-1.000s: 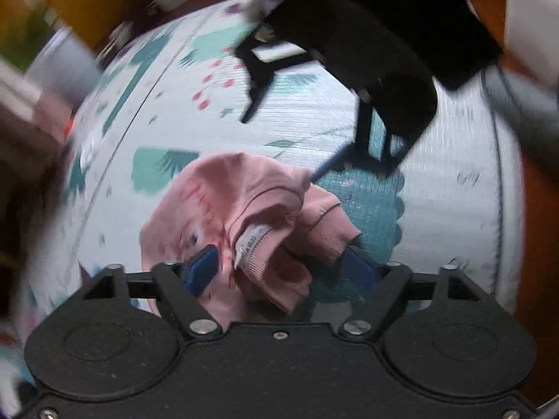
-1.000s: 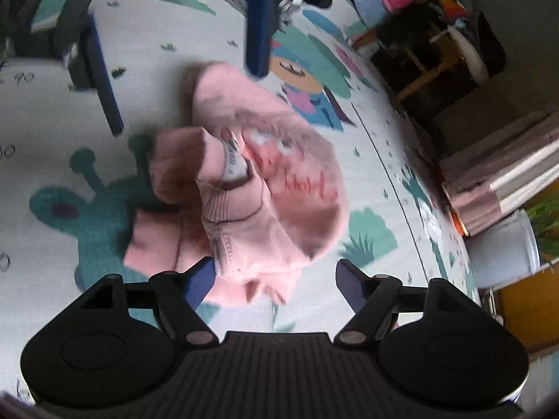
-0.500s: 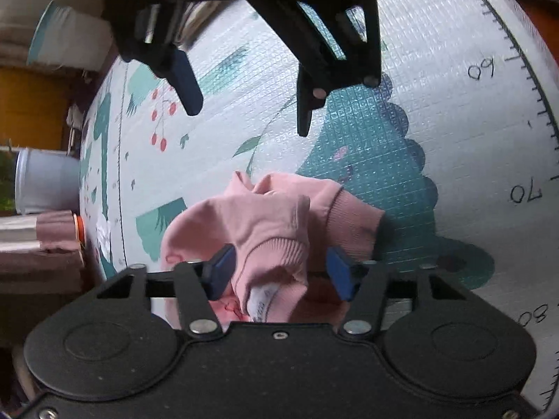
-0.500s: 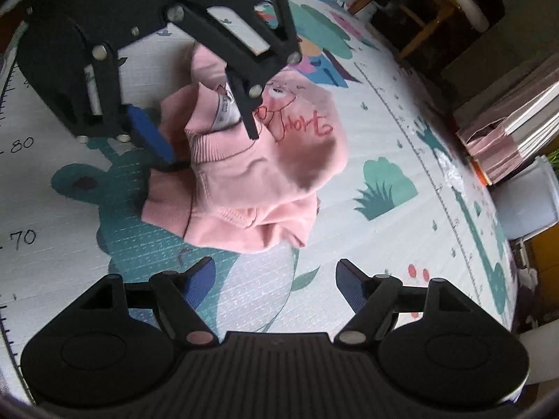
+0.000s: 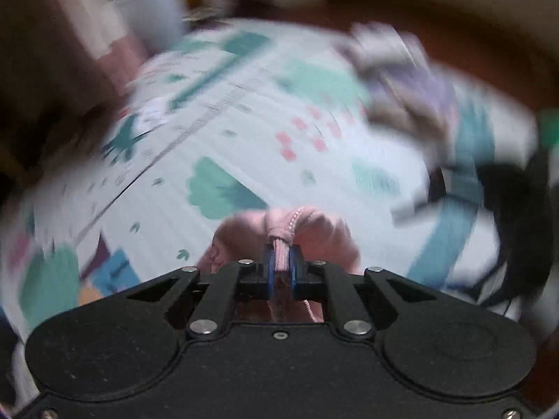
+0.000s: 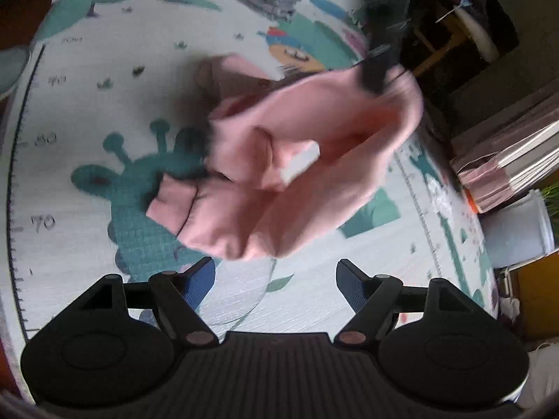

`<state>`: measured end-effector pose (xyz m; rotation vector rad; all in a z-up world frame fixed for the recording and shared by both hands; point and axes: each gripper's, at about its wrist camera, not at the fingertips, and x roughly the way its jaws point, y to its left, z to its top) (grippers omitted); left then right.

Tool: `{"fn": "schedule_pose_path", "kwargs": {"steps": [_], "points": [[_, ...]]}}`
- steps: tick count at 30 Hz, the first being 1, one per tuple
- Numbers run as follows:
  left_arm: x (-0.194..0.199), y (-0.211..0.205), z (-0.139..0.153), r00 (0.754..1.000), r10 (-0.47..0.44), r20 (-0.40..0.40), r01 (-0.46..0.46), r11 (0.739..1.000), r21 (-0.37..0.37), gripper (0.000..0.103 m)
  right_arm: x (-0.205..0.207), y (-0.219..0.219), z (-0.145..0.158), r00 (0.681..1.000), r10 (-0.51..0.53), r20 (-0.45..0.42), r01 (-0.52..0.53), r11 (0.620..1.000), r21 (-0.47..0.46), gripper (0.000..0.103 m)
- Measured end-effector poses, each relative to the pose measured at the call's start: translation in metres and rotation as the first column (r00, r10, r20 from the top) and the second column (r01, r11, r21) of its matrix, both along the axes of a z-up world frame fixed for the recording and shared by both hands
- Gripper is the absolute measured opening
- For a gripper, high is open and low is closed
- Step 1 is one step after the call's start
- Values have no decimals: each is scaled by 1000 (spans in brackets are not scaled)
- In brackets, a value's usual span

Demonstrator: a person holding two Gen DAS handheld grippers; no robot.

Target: Fold clothes

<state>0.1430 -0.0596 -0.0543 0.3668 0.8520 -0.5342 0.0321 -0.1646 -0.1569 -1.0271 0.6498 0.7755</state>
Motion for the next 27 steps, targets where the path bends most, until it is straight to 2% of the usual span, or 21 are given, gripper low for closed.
{"fn": "schedule_pose_path", "kwargs": {"steps": [3,5,7,10,13,16,20,25,26,27], "points": [[-2,34,48,992,125,-1,-124,982,-142,7,2,6,39,998,-63,-16,64,995,80,76],[-7,56,72,979,202,-13,-200,955,-218,7,4,11,68,993,-107,-56,114,980,160,76],[-15,72,90,963,266,-41,-266,921,-284,7,-1,21,94,992,-106,-71,119,967,226,77],[-32,85,109,943,322,-83,-329,876,-352,7,-15,40,130,994,-59,-87,84,942,324,77],[-47,86,124,940,325,-100,-337,852,-400,7,-39,61,156,999,15,-40,1,930,367,79],[-60,81,133,943,316,-99,-327,840,-432,6,-46,76,162,995,-70,75,41,941,337,83],[-70,80,134,947,296,-126,-320,818,-479,6,-44,71,163,986,-115,124,66,937,344,86],[-70,83,129,946,270,-180,-324,792,-517,6,-36,63,145,989,-137,54,114,943,312,84],[-68,85,128,943,271,-193,-333,782,-526,6,-34,61,139,992,-127,17,116,945,305,81],[-67,87,127,940,273,-205,-341,773,-535,6,-35,60,134,993,-114,-22,115,948,297,74]]}}
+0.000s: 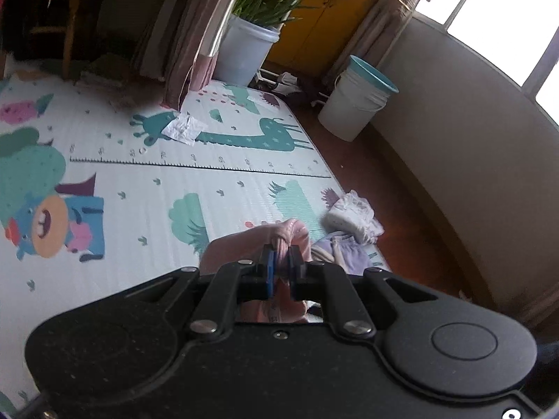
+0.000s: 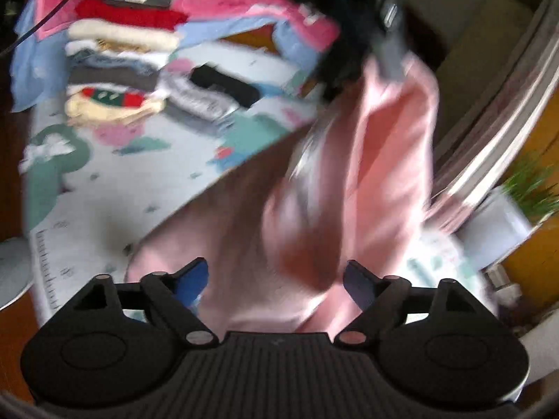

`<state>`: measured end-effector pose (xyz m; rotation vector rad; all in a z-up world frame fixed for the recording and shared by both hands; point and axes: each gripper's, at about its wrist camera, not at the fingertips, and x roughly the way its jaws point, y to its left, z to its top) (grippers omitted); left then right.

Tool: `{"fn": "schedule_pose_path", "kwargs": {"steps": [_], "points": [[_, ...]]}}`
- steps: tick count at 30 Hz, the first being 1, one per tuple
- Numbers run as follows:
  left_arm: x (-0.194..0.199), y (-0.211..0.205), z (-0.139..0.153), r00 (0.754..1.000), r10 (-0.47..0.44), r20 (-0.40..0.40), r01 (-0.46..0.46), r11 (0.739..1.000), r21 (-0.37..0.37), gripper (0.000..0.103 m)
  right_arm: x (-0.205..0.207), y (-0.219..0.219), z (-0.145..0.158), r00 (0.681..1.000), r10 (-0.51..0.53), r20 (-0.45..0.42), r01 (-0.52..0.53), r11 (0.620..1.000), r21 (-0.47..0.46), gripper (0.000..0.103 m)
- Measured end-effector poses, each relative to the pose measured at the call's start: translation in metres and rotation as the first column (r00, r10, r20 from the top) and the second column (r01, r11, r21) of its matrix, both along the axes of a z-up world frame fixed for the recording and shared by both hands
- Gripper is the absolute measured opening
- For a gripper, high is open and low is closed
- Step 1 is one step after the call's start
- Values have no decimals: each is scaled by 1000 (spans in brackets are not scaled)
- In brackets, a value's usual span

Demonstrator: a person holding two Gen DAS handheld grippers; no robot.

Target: Fold clothes

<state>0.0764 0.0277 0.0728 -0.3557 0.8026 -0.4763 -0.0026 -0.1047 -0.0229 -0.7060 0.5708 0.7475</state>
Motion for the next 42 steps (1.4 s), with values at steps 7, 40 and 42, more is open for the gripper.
{"fn": "schedule_pose_path", "kwargs": {"steps": [7,40,42], "points": [[7,10,-6,999,31,-40,-32,999,-33,6,19,-4,-18,987,38,-154,-27,997,74,13],[68,64,-64,888,448,-106,-455,889,-53,6,132,2,13,942,-58,330,150,954,-261,5],[69,68,-60,894,443,-66,-447,892,-70,6,136,4,17,901,-78,426,192,954,-232,5]]}}
